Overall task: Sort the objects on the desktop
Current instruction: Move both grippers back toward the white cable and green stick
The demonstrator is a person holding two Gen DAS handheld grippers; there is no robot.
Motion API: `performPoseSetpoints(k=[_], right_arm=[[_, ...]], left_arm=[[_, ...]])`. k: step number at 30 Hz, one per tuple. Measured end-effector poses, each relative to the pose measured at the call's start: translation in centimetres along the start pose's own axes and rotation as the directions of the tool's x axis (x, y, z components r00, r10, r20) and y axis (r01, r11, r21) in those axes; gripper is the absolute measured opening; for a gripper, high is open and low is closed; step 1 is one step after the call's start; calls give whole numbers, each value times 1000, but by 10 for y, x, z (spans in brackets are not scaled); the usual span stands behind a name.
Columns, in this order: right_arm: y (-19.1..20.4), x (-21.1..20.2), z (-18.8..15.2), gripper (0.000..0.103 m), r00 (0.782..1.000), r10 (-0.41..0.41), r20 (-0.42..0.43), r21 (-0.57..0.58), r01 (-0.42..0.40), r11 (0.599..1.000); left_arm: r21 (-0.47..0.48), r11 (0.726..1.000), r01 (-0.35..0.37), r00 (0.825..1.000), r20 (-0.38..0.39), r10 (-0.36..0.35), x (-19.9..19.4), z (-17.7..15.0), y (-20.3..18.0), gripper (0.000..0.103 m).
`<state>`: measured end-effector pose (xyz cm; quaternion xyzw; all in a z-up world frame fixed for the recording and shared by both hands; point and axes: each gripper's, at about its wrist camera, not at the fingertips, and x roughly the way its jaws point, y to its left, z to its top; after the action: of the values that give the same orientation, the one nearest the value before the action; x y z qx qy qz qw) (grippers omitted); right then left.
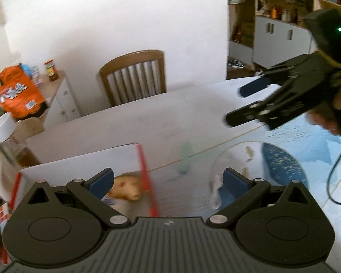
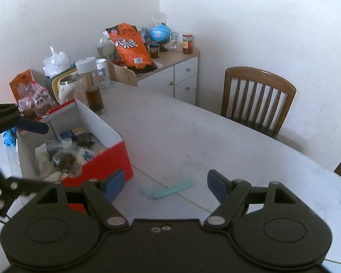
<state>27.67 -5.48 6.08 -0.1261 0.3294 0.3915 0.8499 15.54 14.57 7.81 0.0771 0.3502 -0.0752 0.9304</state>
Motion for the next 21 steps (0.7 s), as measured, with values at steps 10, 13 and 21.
performPoseSetpoints(k=[10, 13, 21], right_arm=[[-18, 25, -14, 80, 999, 30, -21, -59, -32, 998], [-25, 37, -20, 80, 999, 31, -31, -65, -33, 997], [-35, 70, -31, 80, 998, 49, -36, -80, -52, 995]], left_arm=[[2, 999, 43, 999, -2, -43, 33, -11, -54, 102], [-10, 999, 45, 999, -18, -45, 49, -17, -62, 102], [-36, 999, 33, 998, -56, -35, 99, -38, -66, 102]])
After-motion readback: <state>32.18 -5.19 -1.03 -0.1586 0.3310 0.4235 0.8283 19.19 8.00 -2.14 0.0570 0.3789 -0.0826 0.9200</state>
